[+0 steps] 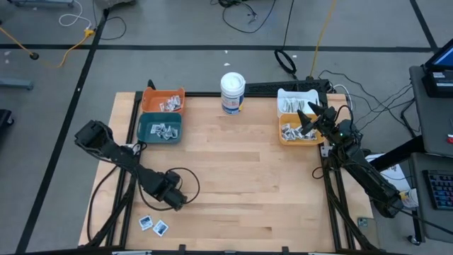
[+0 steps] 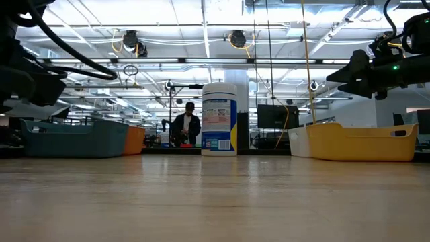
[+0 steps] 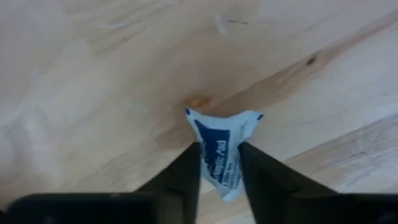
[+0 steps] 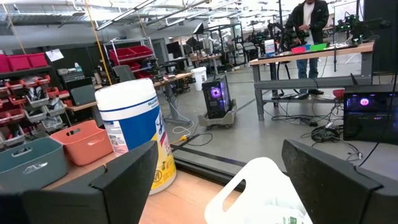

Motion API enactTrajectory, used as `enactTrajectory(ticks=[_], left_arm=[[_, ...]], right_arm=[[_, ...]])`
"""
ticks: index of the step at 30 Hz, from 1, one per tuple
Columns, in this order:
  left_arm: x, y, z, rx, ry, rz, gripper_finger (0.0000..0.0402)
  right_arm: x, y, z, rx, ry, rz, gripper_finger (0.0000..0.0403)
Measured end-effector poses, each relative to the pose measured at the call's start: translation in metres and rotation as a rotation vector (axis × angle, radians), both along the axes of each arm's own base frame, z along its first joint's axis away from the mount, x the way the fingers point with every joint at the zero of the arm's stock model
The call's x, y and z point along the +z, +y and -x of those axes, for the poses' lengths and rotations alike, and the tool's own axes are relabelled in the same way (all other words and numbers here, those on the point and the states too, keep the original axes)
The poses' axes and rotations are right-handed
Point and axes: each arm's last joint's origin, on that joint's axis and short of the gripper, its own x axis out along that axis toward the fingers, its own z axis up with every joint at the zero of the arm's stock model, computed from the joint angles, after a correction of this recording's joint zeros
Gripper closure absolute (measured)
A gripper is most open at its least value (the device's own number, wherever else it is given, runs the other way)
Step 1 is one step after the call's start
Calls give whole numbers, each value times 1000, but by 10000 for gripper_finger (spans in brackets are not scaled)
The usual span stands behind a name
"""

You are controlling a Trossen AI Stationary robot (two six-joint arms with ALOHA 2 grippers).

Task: Pick & Place First Aid Supplies
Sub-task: Put the blue pad into the blue bin

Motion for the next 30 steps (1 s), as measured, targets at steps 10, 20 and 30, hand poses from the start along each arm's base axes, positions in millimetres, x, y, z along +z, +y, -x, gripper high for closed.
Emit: enactTrajectory(ticks=[10,20,30], left_arm=[[3,-1,0,10,-21,31,390],[40,9,3,10,-148,110,395],[78,30,28,13,-215,108,392]], right_arm=[[0,0,0,0,0,0,66],[0,0,0,0,0,0,66],[0,0,0,0,0,0,66]])
